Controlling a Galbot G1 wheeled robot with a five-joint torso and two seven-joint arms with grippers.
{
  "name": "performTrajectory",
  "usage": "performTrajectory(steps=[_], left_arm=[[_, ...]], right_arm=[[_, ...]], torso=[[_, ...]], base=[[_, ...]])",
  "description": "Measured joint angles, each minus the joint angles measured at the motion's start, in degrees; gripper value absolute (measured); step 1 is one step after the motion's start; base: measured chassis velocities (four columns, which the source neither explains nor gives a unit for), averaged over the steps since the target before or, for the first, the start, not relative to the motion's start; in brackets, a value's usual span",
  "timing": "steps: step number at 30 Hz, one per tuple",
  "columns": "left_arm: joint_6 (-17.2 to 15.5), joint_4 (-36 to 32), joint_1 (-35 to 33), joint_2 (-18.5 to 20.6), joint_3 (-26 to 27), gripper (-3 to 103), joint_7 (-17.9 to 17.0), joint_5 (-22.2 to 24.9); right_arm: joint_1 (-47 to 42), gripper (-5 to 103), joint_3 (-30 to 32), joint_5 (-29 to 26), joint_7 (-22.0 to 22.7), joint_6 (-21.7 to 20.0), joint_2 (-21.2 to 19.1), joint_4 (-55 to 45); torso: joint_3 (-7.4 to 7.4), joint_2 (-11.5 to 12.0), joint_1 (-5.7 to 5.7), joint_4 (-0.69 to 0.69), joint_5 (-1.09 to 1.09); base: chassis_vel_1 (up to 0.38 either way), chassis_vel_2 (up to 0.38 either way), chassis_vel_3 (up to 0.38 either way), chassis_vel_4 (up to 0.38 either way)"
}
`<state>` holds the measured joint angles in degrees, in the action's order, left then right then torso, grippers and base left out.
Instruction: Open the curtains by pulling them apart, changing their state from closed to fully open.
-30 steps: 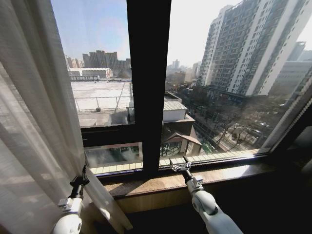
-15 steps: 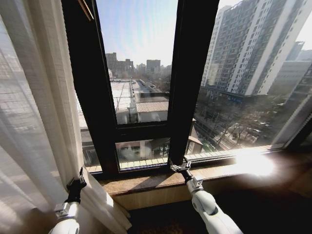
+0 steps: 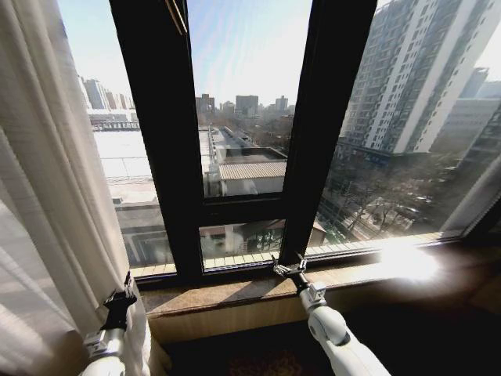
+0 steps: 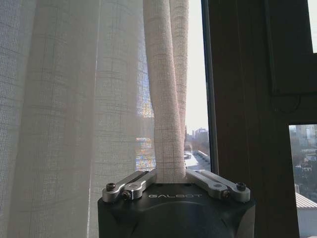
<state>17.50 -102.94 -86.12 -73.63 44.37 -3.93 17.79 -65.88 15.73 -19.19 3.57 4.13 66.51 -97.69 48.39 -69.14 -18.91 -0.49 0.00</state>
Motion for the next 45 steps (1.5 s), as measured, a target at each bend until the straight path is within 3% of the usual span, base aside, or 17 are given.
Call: performTrajectory(steps=[20, 45], left_arm=[[0.9, 0.8, 0.4, 0.3, 0.3, 0, -0.3, 0.5], [1.4, 2.0, 1.0, -0.1, 0.7, 0, -0.6, 0.5]], right_arm=[[0.0, 100, 0.0, 0.0, 0.0, 0.0, 0.0, 0.0], [0.0, 100, 0.0, 0.0, 0.0, 0.0, 0.0, 0.0]], torso=[[-0.02, 0.0, 0.04, 0.01, 0.0], [-0.01, 0.0, 0.03, 0.02, 0.01]], base=[[0.146, 0.095, -0.144, -0.091], [0.364, 0.318, -0.37, -0.317]])
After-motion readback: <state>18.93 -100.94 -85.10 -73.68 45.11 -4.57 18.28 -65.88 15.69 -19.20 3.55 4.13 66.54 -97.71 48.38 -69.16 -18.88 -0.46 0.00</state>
